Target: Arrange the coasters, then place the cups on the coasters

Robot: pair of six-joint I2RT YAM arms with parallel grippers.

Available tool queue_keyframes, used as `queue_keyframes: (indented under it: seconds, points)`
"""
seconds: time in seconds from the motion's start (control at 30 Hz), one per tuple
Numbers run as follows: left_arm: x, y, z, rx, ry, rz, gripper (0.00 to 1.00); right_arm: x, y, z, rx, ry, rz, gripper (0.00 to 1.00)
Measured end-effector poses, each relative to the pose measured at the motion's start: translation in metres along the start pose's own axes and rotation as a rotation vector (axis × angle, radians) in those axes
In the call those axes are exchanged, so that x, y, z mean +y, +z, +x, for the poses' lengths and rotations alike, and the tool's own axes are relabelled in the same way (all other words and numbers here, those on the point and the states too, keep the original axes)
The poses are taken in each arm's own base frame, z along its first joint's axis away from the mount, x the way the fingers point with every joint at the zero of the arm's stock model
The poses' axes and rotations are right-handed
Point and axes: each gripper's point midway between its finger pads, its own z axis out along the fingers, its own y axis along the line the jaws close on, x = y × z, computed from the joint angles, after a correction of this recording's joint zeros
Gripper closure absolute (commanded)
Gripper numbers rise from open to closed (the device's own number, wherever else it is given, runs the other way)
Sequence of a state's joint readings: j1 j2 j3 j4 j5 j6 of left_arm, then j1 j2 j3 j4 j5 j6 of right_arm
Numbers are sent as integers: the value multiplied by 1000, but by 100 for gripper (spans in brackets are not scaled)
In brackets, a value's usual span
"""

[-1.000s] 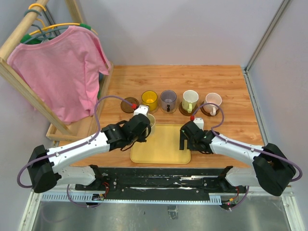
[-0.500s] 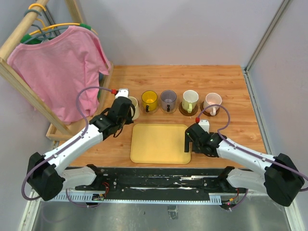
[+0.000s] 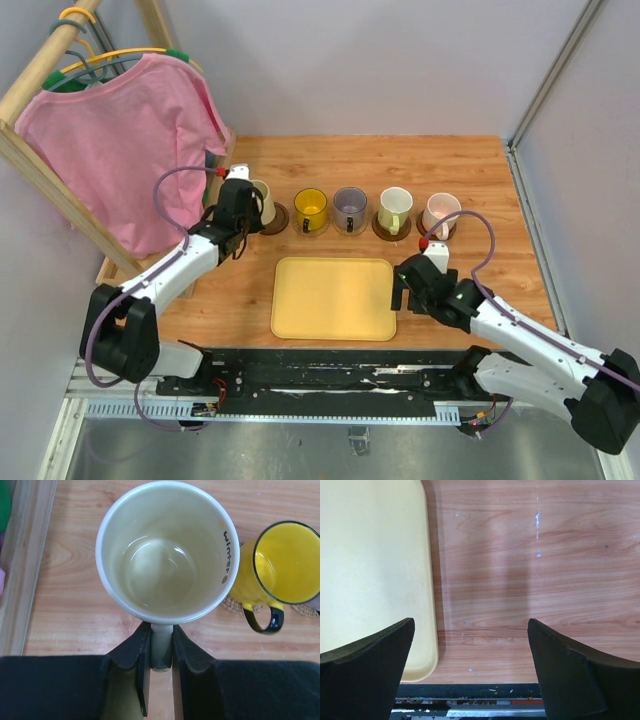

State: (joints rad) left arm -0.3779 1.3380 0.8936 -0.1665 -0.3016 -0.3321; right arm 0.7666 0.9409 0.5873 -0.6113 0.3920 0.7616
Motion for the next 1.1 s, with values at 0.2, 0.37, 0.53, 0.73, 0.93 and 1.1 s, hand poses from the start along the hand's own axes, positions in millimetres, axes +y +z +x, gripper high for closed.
queue_keyframes:
  seconds: [0.2,0.37,0.53,0.73,0.93,1.1]
  points:
    - [2,29,4,6,-2,15,99,-5,-4,-8,-33,6,23,4]
    - [-1,47,22,53,26,35,99,-6,-5,-12,-43,6,34,4]
    - [-2,54,32,81,51,44,99,-5,-6,-15,-48,7,37,4]
    - [-5,57,27,60,54,52,99,-5,-4,-14,-42,2,45,4]
    - [-5,63,29,57,64,52,99,-5,-3,-13,-35,-2,50,4]
    - [-4,66,33,69,69,49,99,-5,-2,-13,-35,-2,50,4]
